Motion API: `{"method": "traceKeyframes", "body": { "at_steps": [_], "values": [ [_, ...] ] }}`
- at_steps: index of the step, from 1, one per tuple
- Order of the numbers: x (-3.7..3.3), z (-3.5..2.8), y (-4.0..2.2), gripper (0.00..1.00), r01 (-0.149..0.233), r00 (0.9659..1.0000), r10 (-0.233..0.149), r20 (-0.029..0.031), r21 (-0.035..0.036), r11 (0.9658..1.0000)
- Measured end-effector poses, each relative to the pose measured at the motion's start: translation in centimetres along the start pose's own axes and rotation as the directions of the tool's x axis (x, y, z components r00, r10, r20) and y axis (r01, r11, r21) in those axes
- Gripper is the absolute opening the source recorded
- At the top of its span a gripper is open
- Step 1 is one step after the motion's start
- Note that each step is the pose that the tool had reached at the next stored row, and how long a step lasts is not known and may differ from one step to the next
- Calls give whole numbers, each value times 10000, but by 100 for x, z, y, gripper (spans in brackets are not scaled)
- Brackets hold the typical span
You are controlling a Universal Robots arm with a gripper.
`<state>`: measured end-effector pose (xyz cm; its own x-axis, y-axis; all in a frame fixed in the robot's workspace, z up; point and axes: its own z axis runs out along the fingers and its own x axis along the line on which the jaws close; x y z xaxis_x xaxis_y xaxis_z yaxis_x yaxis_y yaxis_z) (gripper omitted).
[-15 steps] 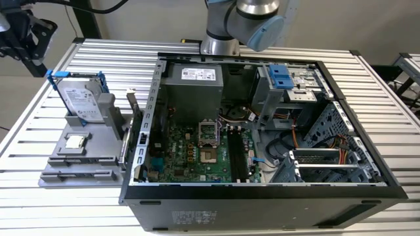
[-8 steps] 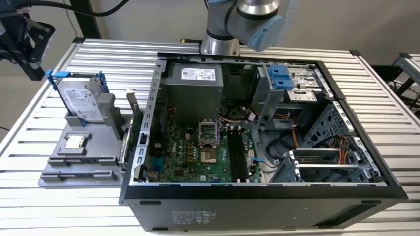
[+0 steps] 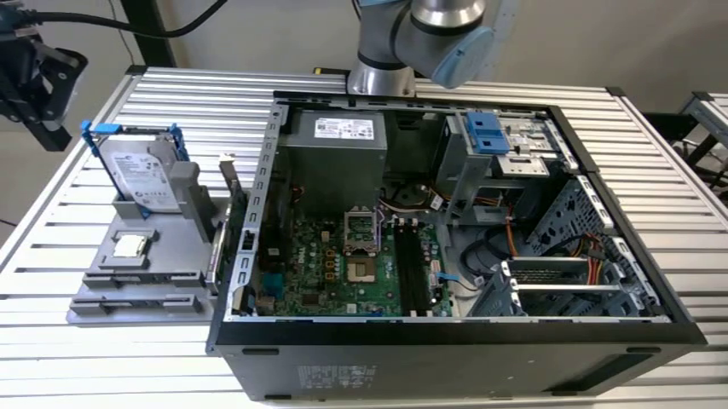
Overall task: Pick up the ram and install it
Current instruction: 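Reach for the ram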
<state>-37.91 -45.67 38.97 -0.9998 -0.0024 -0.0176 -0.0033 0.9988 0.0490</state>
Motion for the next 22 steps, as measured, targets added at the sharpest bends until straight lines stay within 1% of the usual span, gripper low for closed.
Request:
{"method": "traceKeyframes", "body": {
  "at_steps": [8,18,22],
  "values": [
    [1,-2,-154,0,-1,10000,1,-1,1,10000],
    [1,-5,-326,0,-1,10000,1,0,0,10000],
    [1,-8,-404,0,-1,10000,1,-1,1,10000]
  ]
}}
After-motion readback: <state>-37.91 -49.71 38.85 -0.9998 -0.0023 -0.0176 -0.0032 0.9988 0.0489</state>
